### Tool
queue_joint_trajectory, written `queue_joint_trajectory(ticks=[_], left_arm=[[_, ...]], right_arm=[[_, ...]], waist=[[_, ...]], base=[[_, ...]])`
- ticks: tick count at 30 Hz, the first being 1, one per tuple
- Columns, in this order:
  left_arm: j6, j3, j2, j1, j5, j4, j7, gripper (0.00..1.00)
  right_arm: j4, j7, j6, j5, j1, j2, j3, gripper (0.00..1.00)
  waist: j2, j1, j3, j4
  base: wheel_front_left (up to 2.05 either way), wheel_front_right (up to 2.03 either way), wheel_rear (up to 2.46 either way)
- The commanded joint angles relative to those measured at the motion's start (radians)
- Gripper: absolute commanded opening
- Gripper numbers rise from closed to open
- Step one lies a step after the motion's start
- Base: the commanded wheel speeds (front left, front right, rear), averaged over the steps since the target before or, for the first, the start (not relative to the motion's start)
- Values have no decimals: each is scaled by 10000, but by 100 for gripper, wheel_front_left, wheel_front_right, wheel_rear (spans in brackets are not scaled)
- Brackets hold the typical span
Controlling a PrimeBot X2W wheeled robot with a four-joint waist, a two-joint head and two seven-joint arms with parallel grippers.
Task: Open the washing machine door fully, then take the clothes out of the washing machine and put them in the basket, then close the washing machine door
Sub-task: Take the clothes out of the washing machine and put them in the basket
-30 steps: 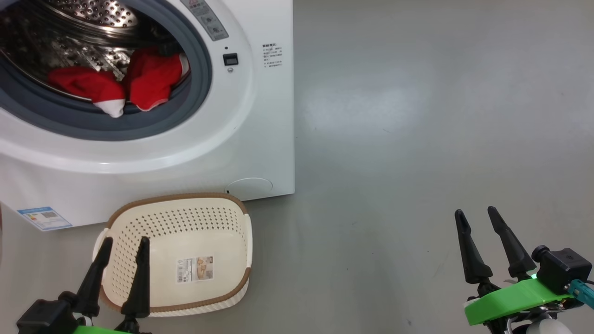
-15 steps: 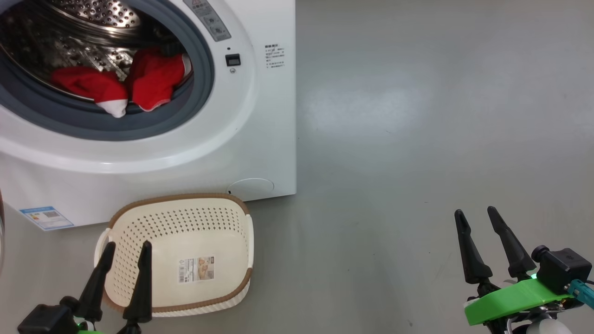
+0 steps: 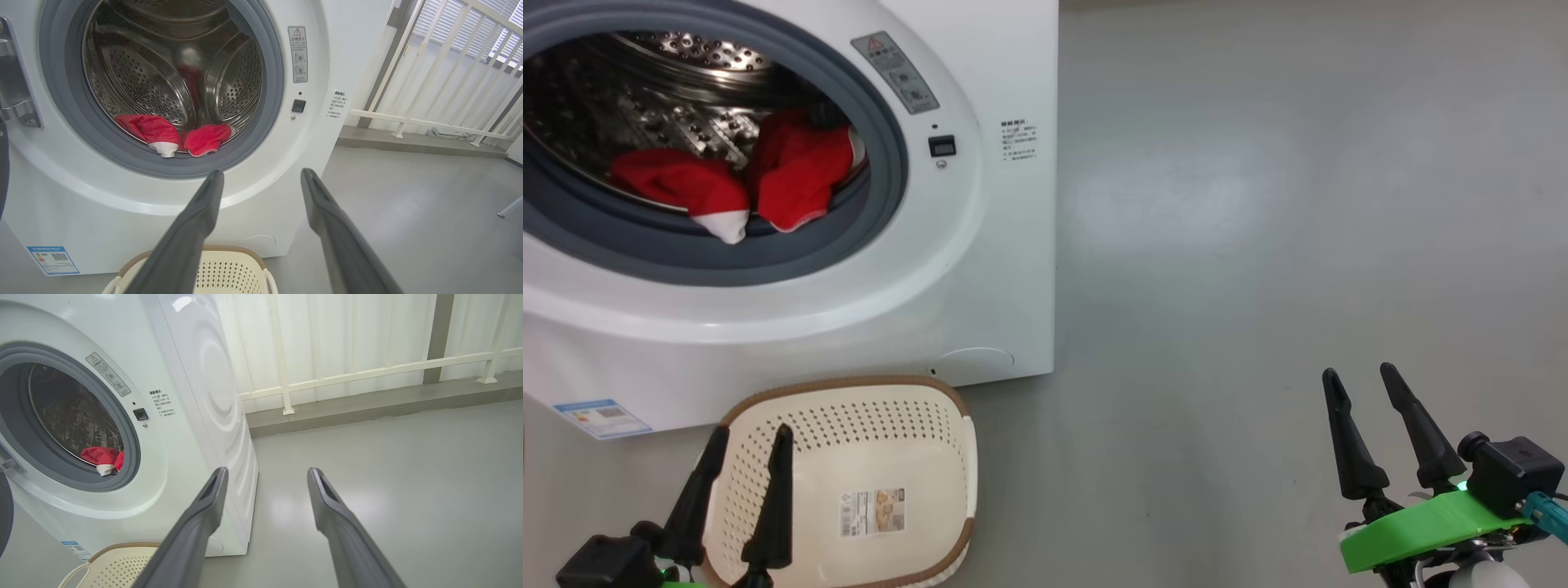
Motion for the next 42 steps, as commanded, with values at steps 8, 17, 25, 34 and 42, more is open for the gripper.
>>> queue_joint_trajectory(ticks=[8, 17, 25, 34, 42], left_arm=[[15, 373, 183, -374, -31, -211, -49, 100], [15, 410, 133, -407, -216, -180, -49, 100], [15, 520, 107, -421, 43, -160, -49, 100], [15, 624, 128, -597, 149, 88, -49, 100], [15, 429, 302, -1644, 470, 533, -49, 100]], right_arm=[[-309, -65, 65, -86, -104, -182, 257, 100], [-319, -65, 65, -97, -122, -179, 215, 100], [-326, -65, 65, -102, -162, -173, 222, 100], [-340, -65, 65, -105, -279, -124, 216, 100], [-434, -65, 65, -131, -501, 24, 227, 100]], waist=[[0, 0, 79, 42], [0, 0, 137, 77], [0, 0, 222, 126], [0, 0, 424, 95], [0, 0, 1078, 17]], base=[[107, -107, 0], [62, -62, 0], [0, 0, 0], [0, 0, 0], [0, 0, 0]])
